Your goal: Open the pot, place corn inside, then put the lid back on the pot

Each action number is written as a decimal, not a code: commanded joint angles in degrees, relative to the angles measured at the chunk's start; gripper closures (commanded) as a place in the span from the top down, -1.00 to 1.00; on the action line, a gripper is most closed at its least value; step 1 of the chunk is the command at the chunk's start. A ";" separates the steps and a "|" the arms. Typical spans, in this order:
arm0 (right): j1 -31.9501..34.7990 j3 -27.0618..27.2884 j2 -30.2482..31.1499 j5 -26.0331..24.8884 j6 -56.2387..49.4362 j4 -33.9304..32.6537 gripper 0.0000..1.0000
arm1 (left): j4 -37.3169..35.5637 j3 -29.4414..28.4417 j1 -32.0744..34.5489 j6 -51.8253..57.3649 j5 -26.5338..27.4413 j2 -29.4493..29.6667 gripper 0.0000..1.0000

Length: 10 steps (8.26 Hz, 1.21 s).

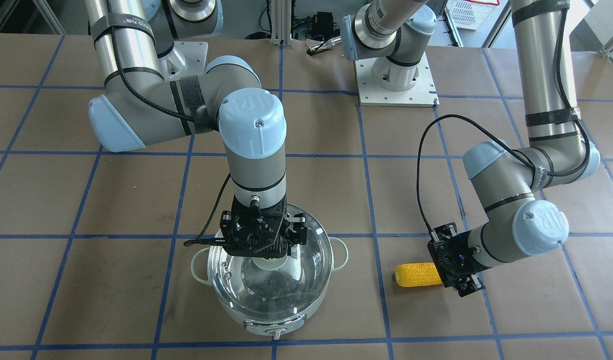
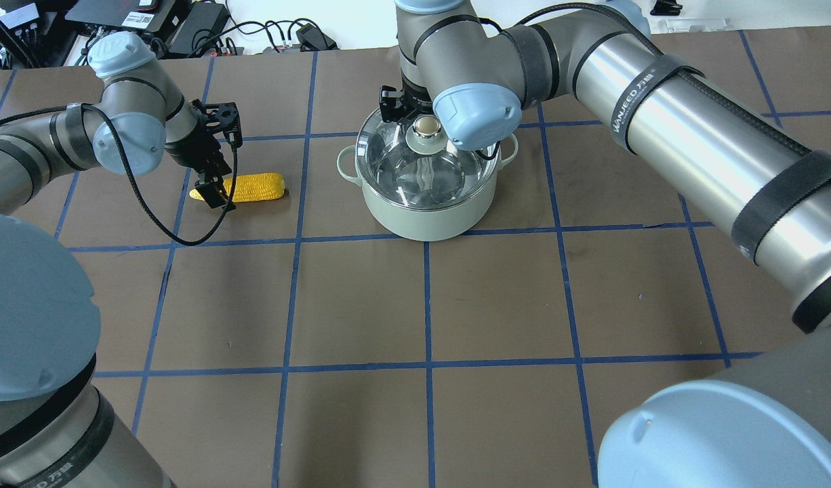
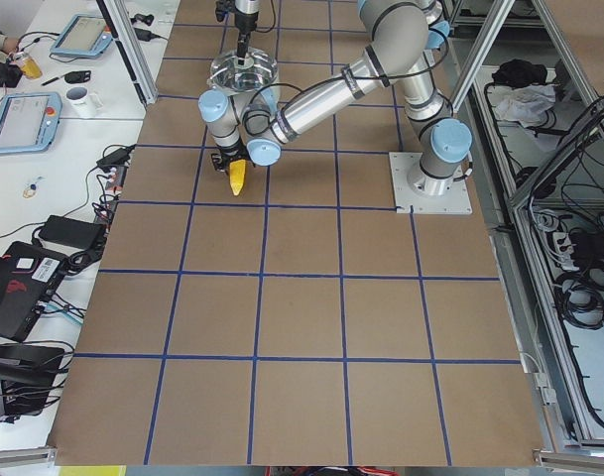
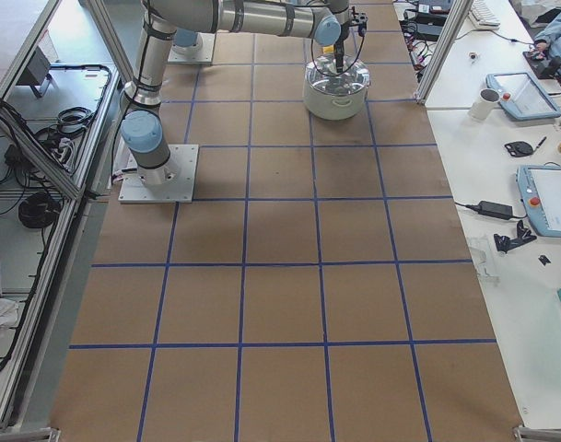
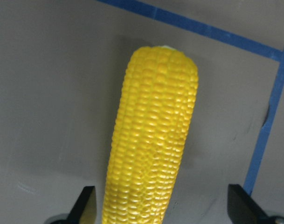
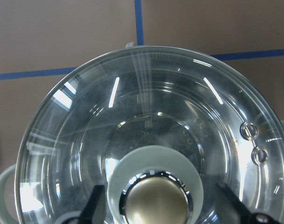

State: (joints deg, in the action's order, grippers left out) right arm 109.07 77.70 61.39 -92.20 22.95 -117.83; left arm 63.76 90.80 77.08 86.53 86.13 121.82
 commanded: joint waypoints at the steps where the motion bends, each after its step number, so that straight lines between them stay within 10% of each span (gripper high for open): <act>1: 0.00 -0.09 -0.05 0.00 -0.36 0.05 0.10 | -1.09 -0.10 0.00 0.22 0.01 0.79 0.91; 4: 0.00 -0.17 0.13 0.53 -0.18 -0.03 -0.27 | -2.50 -0.18 0.00 0.57 -0.08 1.76 0.64; 6: 0.00 -1.31 0.30 0.61 -0.36 0.05 -0.32 | -2.41 -0.18 0.00 0.40 0.09 1.76 -0.87; 10: -0.70 -1.41 6.08 0.70 -3.60 5.29 -0.34 | -2.41 -0.71 0.52 0.49 4.92 -2.00 -1.00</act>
State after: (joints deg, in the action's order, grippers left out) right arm 109.01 76.08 63.62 -91.54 21.42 -116.79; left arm 61.27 90.26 77.21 87.09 89.58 122.35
